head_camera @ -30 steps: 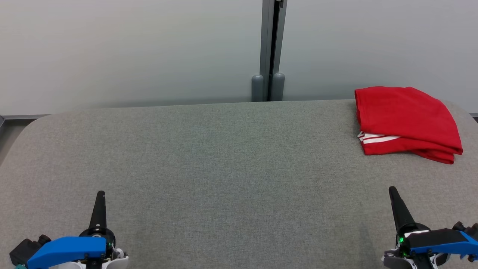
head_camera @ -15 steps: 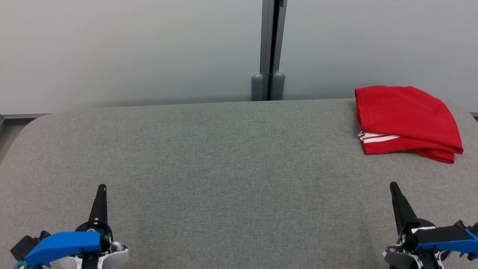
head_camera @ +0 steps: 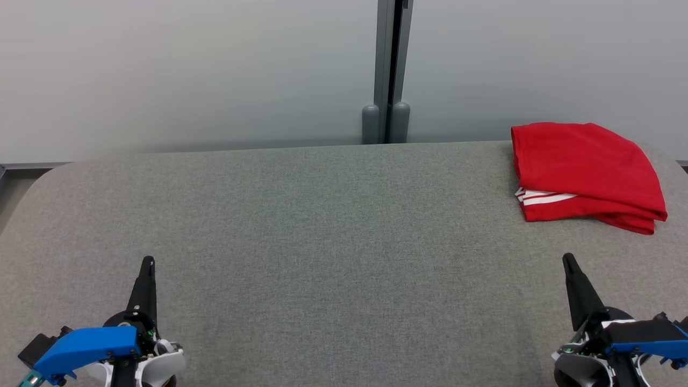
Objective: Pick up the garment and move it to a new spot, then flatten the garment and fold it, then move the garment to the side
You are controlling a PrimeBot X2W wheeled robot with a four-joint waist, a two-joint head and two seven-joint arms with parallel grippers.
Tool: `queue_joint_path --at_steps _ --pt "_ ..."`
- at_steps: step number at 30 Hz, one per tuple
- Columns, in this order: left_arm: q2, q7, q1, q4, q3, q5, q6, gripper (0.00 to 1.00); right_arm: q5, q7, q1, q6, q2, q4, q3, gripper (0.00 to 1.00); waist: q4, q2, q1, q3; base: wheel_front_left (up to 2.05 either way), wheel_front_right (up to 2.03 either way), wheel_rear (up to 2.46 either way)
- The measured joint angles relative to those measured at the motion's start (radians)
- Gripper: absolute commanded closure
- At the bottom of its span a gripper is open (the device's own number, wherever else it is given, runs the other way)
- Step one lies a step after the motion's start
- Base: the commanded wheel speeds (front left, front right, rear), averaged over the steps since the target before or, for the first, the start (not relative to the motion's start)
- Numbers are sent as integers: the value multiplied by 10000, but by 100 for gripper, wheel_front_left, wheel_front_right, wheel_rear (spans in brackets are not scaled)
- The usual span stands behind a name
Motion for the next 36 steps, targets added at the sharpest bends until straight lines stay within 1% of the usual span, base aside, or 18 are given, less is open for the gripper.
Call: queue_joint_path --at_steps 11,36 --pt "4 178 -147 -42 2 -763 0 100 708 174 -53 0 -4 -61 -61 100 1 1 0 24 0 0 0" --pt "4 182 -149 -46 2 -780 0 100 738 176 -56 0 -6 -65 -65 100 1 2 0 24 0 0 0"
